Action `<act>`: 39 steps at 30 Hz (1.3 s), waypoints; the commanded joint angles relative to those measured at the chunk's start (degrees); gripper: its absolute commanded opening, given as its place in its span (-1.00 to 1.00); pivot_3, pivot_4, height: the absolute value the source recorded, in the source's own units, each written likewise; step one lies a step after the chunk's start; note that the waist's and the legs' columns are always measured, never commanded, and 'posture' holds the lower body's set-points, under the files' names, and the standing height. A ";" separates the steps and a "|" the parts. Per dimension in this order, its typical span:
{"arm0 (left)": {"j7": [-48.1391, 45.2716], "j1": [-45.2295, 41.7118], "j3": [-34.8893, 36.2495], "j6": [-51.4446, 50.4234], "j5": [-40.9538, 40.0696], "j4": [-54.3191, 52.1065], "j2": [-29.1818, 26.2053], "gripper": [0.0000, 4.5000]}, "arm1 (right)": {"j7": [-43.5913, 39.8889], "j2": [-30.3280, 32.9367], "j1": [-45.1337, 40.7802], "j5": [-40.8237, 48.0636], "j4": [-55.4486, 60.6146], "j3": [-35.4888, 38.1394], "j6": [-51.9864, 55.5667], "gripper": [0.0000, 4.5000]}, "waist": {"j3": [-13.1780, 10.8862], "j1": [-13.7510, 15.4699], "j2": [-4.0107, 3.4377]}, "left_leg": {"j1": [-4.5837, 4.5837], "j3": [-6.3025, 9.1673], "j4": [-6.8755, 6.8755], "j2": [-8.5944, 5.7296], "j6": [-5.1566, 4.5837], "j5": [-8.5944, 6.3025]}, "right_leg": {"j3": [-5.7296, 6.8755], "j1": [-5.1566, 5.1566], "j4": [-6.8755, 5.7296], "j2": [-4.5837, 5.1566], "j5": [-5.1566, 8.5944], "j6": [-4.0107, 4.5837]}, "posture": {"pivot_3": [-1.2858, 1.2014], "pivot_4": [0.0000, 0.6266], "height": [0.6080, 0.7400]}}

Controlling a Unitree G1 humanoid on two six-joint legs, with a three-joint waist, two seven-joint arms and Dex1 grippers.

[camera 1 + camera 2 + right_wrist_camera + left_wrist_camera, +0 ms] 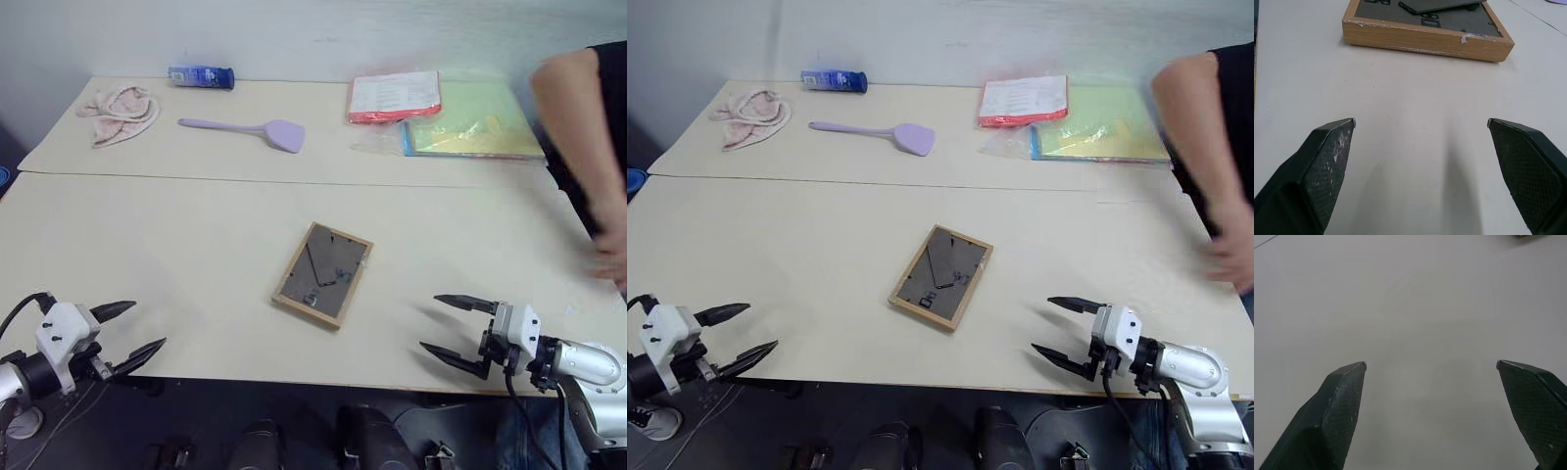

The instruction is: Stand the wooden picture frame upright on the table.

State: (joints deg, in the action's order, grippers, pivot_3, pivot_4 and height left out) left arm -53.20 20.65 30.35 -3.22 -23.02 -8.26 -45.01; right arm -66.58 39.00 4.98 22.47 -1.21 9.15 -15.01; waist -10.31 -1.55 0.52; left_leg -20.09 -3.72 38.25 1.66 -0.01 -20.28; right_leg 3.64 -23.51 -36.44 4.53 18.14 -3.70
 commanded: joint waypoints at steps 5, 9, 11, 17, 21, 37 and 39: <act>1.98 -6.40 -3.91 -8.41 -4.31 -5.94 0.01 1.00 | 3.08 -1.97 -1.28 0.47 5.50 -2.79 4.33 0.91 | 0.01 0.04 0.02 | 0.00 0.00 0.03 0.00 0.00 0.00 | -0.01 0.01 -0.05 0.00 0.00 -0.01 | 0.03 -0.52 1.00; 5.97 -22.10 -16.21 -12.22 2.37 -3.76 0.66 0.60 | 8.23 -4.19 -7.51 -4.22 6.25 -7.77 9.68 0.47 | 0.04 0.41 0.02 | -0.01 0.04 0.17 -0.05 0.04 0.04 | 0.02 0.03 -0.15 0.02 -0.02 -0.03 | 0.03 -0.52 1.00; 7.14 -29.16 -21.68 -12.61 5.51 -0.45 2.53 0.33 | 10.08 -5.51 -10.85 -6.53 4.85 -9.96 10.90 0.16 | 0.06 0.37 -0.02 | -0.02 0.02 0.19 -0.07 0.07 0.05 | 0.02 0.02 -0.22 0.00 -0.03 -0.04 | 0.03 -0.52 1.00; 8.76 -41.77 -33.20 -9.48 14.11 10.62 9.30 -0.48 | 15.48 -9.76 -20.32 -13.38 -2.50 -14.36 10.55 -0.77 | 0.06 -0.21 -0.01 | -0.25 -0.21 0.58 -0.03 0.04 0.01 | 0.04 -0.17 -0.52 -0.16 -0.04 -0.08 | 0.03 -0.52 1.00; 8.53 -43.94 -37.41 -9.81 16.66 12.44 11.80 -0.64 | 15.93 -11.39 -24.12 -14.20 -4.79 -15.65 11.04 -0.99 | 0.05 0.05 0.01 | -0.29 -0.17 0.77 0.03 0.04 0.01 | 0.05 -0.18 -0.61 -0.16 -0.04 -0.07 | 0.03 -0.52 1.00; 8.58 -30.66 -28.90 -20.36 11.69 -1.02 7.69 -0.64 | 12.56 -8.67 -24.16 -13.52 -3.06 -14.90 11.85 -0.99 | 0.06 -0.02 0.00 | -0.26 -0.13 0.80 0.05 0.01 -0.04 | 0.01 -0.16 -0.65 -0.10 -0.04 -0.08 | 0.03 -0.52 1.00; 8.90 -30.40 -25.40 -28.32 6.92 -2.92 7.16 -0.47 | 11.28 -6.67 -22.70 -12.50 -0.04 -14.52 13.67 -1.00 | 0.06 0.01 0.00 | -0.26 -0.10 0.79 0.05 0.00 -0.05 | 0.01 -0.14 -0.64 -0.09 -0.04 -0.07 | 0.03 -0.52 1.00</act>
State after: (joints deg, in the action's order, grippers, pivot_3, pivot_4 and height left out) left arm -45.07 -10.20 1.77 -25.53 -12.81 -8.90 -37.25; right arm -54.26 31.16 -18.37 8.34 -5.45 -6.79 -2.36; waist -10.26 -1.54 0.52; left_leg -20.35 -3.82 39.04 1.70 -0.02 -20.33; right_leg 3.65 -23.63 -37.07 4.46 18.09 -3.77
